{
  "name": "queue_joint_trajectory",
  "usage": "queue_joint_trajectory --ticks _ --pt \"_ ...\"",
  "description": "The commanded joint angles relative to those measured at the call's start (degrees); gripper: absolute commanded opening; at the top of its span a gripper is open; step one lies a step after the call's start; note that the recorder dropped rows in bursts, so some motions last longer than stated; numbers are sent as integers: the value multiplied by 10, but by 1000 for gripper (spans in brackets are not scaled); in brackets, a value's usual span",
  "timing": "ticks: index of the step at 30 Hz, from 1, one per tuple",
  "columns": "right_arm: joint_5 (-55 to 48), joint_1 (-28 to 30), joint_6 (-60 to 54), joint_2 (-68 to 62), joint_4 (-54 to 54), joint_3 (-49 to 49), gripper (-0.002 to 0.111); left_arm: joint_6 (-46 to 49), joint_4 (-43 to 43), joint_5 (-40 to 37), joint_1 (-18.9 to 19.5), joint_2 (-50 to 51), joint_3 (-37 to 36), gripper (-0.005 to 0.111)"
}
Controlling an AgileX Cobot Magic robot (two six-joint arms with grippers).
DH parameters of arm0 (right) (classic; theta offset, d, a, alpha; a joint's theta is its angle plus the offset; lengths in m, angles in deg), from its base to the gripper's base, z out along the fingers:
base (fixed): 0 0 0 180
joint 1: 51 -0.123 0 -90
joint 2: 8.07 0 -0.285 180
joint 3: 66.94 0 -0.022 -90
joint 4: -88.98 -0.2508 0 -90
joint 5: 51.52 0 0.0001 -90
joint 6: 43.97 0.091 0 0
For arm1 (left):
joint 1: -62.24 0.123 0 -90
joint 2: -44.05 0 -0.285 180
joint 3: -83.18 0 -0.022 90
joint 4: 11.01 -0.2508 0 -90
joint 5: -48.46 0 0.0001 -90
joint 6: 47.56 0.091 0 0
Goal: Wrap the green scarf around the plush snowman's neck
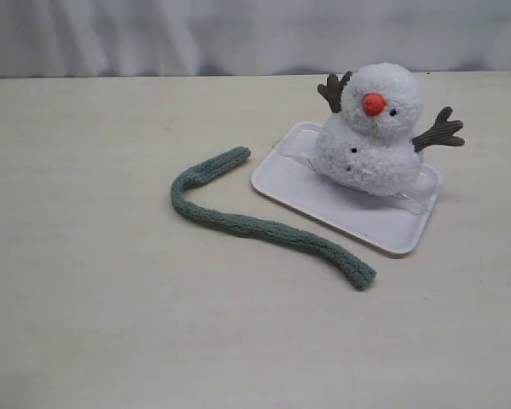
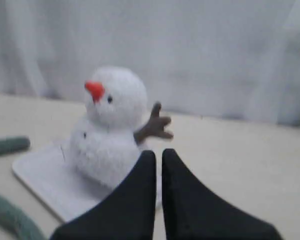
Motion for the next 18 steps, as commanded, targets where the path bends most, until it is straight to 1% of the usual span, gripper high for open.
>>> queue_joint_trajectory --ticks 1,4,5,7,8,9,10,12,13,14,15,16,17,18 --pt "159 0 -3 2 -2 1 4 -3 1 7 2 -1 -1 0" --pt "255 0 0 2 -2 1 4 -3 1 7 2 -1 -1 0" --pt "290 0 19 2 -2 1 4 -3 1 7 2 -1 -1 0" --pt "350 0 152 2 -2 1 4 -3 1 7 2 -1 -1 0" --pt "362 0 214 2 -2 1 4 -3 1 7 2 -1 -1 0" --pt "376 0 238 2 -1 1 4 -3 1 7 2 -1 -1 0" --pt "377 0 243 2 6 1 4 -3 1 7 2 -1 -1 0" --pt "335 0 255 2 36 -33 5 -3 1 7 2 -1 -1 0" --pt "302 0 292 1 63 -56 6 -3 1 7 2 -1 -1 0" --pt "268 0 342 -10 98 -80 9 -3 1 7 2 -1 -1 0" --pt "228 0 431 -37 186 -122 18 -3 1 7 2 -1 -1 0" --pt "215 0 482 -55 238 -143 25 -3 1 7 2 -1 -1 0" --pt "202 0 575 -94 349 -179 42 -3 1 7 2 -1 -1 0" --pt "200 0 630 -115 420 -198 50 -3 1 7 2 -1 -1 0"
